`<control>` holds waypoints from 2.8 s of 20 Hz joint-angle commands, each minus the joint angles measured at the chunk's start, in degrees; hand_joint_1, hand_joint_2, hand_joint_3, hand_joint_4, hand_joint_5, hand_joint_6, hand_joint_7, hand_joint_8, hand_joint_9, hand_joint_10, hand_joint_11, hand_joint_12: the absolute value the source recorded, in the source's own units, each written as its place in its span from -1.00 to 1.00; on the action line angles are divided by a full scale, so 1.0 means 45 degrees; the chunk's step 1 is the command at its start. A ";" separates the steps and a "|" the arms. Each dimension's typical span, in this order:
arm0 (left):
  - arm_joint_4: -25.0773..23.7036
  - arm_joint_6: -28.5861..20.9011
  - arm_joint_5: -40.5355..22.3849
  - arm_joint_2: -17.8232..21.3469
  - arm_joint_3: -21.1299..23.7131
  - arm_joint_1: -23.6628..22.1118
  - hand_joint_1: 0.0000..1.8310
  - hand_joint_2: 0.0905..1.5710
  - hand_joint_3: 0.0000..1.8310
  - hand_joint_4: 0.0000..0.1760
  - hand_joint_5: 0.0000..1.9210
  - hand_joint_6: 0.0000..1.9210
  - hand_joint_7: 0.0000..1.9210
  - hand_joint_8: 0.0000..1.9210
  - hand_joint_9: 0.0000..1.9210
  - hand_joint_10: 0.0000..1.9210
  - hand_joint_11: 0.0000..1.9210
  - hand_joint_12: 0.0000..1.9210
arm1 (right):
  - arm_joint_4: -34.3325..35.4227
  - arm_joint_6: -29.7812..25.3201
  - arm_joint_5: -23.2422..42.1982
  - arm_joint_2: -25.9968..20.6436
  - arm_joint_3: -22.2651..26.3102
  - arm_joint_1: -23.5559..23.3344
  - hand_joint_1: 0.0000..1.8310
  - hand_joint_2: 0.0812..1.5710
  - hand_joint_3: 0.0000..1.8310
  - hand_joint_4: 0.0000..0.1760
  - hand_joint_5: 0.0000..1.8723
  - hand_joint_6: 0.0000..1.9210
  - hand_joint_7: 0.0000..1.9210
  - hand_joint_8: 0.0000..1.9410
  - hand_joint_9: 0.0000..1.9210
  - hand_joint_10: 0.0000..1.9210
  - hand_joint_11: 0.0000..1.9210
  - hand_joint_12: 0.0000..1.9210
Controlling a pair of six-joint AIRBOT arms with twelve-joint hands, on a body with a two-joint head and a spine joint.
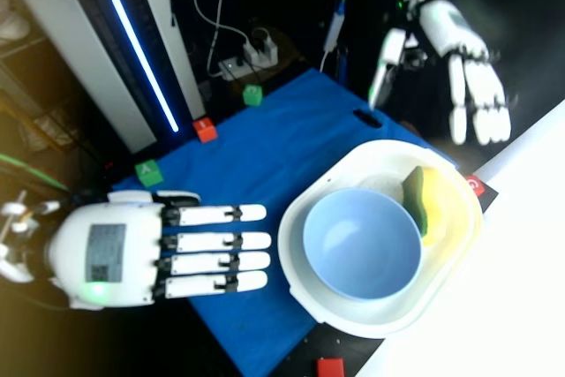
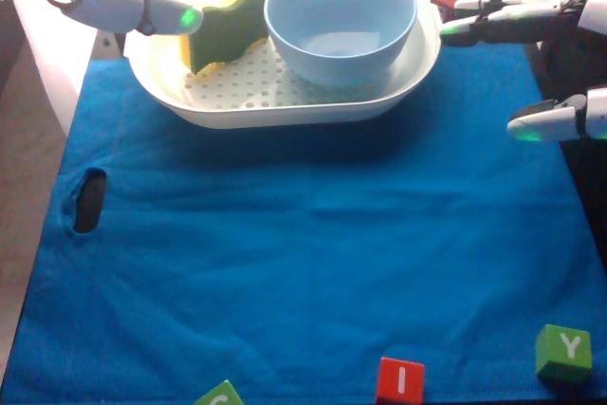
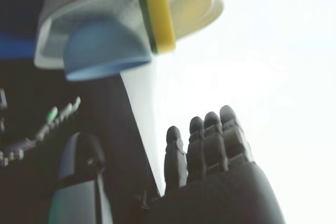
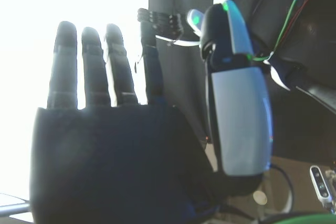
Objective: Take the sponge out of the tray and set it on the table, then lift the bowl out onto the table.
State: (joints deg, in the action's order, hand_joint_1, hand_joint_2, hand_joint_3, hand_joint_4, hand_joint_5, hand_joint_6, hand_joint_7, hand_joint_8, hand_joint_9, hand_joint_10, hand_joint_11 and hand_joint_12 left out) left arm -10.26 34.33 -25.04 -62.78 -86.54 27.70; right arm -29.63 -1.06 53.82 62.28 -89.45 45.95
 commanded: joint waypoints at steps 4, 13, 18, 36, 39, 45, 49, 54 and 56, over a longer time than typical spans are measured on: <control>0.0786 0.0824 0.0205 -0.0995 -0.1027 -0.0521 -0.20 0.17 -1.00 -0.42 -0.50 -0.99 -0.53 -0.99 -0.60 -0.99 -1.00 -0.15 | 0.0791 -0.0064 0.1177 0.0063 -0.0107 -0.0176 -0.16 0.39 -1.00 0.09 -0.60 -1.00 -0.76 -1.00 -0.88 -1.00 -1.00 -0.67; 0.1328 0.2214 0.2548 -0.2842 -0.2867 -0.1011 -0.03 0.20 -0.99 -0.97 -0.38 -0.99 -0.39 -0.98 -0.48 -0.97 -1.00 0.06 | 0.0787 -0.0064 0.1121 0.0150 -0.0167 -0.0175 -0.23 0.42 -1.00 0.45 -0.56 -0.99 -0.73 -0.99 -0.86 -0.99 -0.98 -0.72; 0.1334 0.2709 0.2825 -0.3267 -0.3191 -0.1219 -0.02 0.37 -1.00 -0.07 -0.17 -0.99 -0.02 -0.96 -0.41 -0.33 -0.99 0.63 | 0.0784 -0.0064 0.1113 0.0197 -0.0176 -0.0175 -0.35 0.44 -1.00 0.76 -0.53 -1.00 -0.72 -1.00 -0.86 -1.00 -1.00 -0.64; 0.0241 0.4158 0.0161 -0.0009 0.0590 -0.2321 0.33 0.41 -1.00 -1.00 0.04 -0.12 -0.05 0.27 -0.22 -0.02 -0.58 0.65 | 0.0778 -0.0405 0.1113 0.0294 -0.0071 -0.0114 -0.42 0.56 -1.00 0.41 -0.52 -1.00 -0.68 -1.00 -0.83 -1.00 -1.00 -0.64; -0.0555 0.4162 -0.1839 0.1780 0.2966 -0.1398 0.35 0.41 -1.00 -1.00 0.02 -0.14 -0.03 0.31 -0.04 0.04 -0.19 0.50 | 0.0787 -0.0405 0.1114 0.0288 -0.0005 -0.0115 -0.38 0.56 -1.00 0.27 -0.50 -1.00 -0.68 -1.00 -0.82 -1.00 -1.00 -0.58; -0.2190 0.0803 -0.5352 0.3902 0.5213 0.1063 0.38 0.33 -1.00 -1.00 0.04 -0.14 0.19 -0.07 0.06 -0.09 -0.15 0.44 | 0.0978 -0.0405 0.1114 0.0285 0.0046 -0.0097 -0.37 0.58 -1.00 0.25 -0.51 -1.00 -0.68 -1.00 -0.81 -1.00 -1.00 -0.51; -0.2748 -0.0326 -0.6322 0.4452 0.6096 0.2550 0.37 0.44 -1.00 -1.00 -0.03 -0.19 -0.07 0.45 -0.13 0.50 -0.18 0.86 | 0.1040 -0.0405 0.1114 0.0288 0.0047 0.0006 -0.42 0.58 -1.00 0.17 -0.50 -1.00 -0.65 -1.00 -0.79 -1.00 -1.00 -0.68; -0.2586 -0.1042 -0.6056 0.4089 0.6262 0.4292 0.38 0.34 -1.00 -1.00 0.11 -0.30 0.08 0.13 -0.07 0.21 -0.25 0.51 | 0.1060 -0.0405 0.1114 0.0364 0.0036 0.0039 -0.43 0.57 -1.00 0.73 -0.48 -1.00 -0.63 -1.00 -0.74 -1.00 -1.00 -0.62; -0.2460 -0.1040 -0.5606 0.3863 0.6070 0.4417 0.39 0.34 -1.00 -1.00 0.21 -0.48 0.01 0.23 -0.12 0.21 -0.19 0.49 | 0.1060 -0.0405 0.1114 0.0361 0.0034 0.0045 -0.37 0.55 -1.00 0.90 -0.48 -1.00 -0.64 -1.00 -0.75 -1.00 -1.00 -0.62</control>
State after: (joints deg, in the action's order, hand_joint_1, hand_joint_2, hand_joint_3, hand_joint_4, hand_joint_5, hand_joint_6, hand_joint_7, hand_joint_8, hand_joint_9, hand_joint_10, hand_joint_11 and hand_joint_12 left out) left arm -23.86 29.93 -44.36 -45.71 -59.18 48.29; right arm -28.27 -2.44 53.30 63.83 -89.25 46.68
